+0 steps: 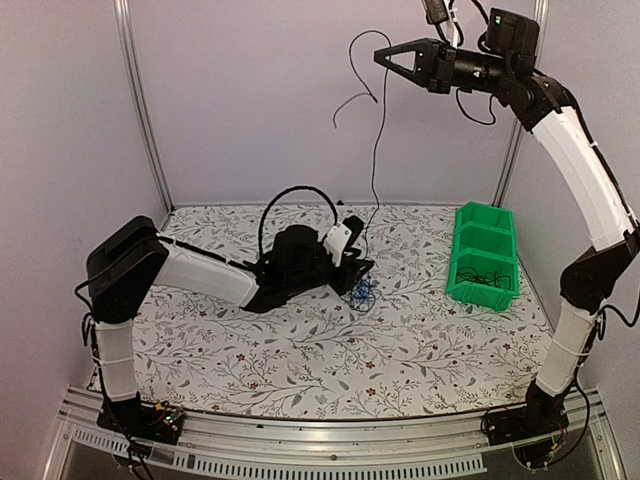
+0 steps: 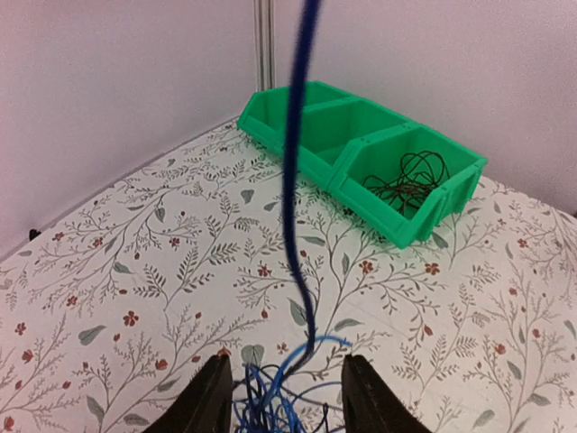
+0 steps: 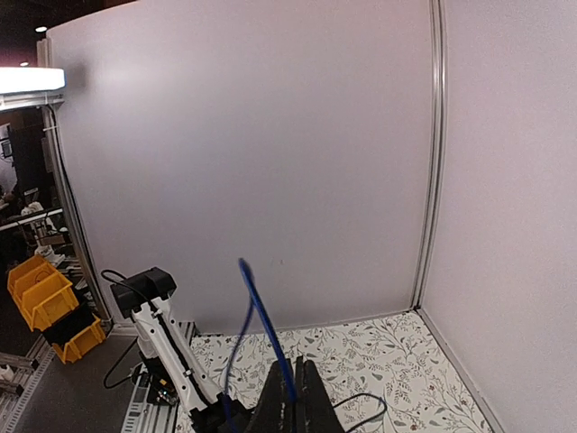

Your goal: Untangle the cables

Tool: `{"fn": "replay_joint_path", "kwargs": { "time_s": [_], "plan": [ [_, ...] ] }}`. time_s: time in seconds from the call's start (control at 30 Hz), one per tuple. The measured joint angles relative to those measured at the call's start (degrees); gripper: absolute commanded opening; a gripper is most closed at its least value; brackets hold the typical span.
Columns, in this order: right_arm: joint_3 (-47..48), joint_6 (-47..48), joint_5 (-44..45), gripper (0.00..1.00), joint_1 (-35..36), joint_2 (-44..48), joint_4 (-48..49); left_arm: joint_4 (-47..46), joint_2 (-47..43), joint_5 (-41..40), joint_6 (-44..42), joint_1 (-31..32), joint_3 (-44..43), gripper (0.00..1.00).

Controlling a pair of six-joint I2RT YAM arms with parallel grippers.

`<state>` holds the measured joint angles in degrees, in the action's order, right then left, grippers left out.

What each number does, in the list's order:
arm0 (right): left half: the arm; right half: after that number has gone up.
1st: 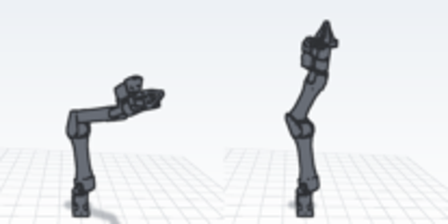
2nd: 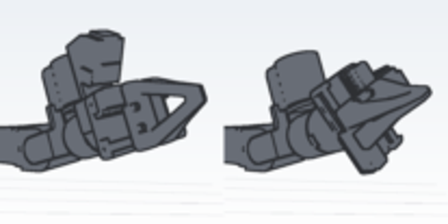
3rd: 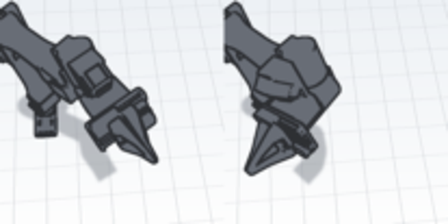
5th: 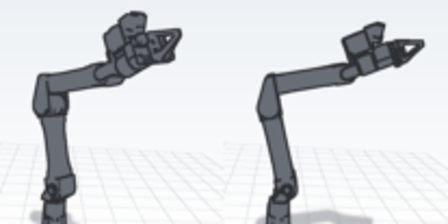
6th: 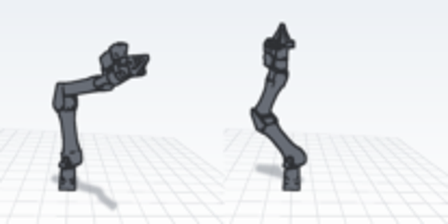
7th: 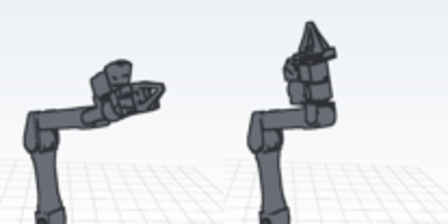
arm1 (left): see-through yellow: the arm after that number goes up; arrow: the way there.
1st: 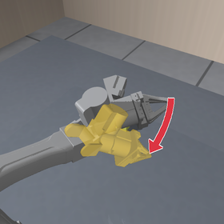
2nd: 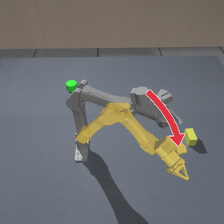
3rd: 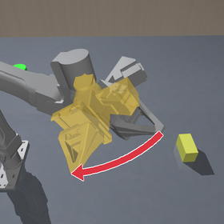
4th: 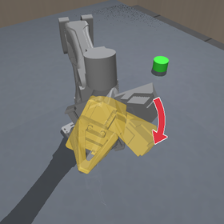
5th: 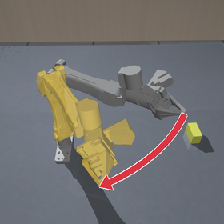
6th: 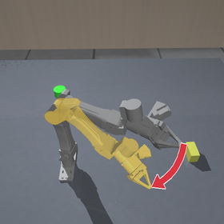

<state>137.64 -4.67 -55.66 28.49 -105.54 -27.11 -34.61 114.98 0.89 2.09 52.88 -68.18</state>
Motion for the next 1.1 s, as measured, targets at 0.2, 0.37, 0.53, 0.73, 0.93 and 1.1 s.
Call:
{"fn": "replay_joint_path", "kwargs": {
  "time_s": [0.2,0.37,0.53,0.73,0.93,1.1],
  "plan": [
    [3.08,-0.92,4.15,0.00,-0.04,1.77,3.63,-0.02,-1.01,0.09,3.43,-1.07,12.46,0.44],
    [5.97,-0.72,8.04,0.00,-0.39,2.91,7.78,4.15,-2.25,-0.79,4.87,-2.45,16.52,0.45],
    [6.40,1.20,13.49,0.00,-0.55,4.70,13.51,6.27,-4.20,-1.92,5.79,-3.48,17.53,0.43],
    [6.40,7.41,19.30,0.00,-0.55,6.51,19.17,8.68,-7.41,-1.75,6.27,-3.65,17.53,0.42],
    [2.05,11.91,22.91,0.00,-0.55,8.76,21.27,12.81,-15.10,-1.84,4.11,-3.02,18.45,0.70],
    [-5.22,13.22,24.55,0.00,-0.55,10.45,20.98,12.48,-21.51,0.90,-0.02,-1.20,14.16,0.72]
  ]
}}
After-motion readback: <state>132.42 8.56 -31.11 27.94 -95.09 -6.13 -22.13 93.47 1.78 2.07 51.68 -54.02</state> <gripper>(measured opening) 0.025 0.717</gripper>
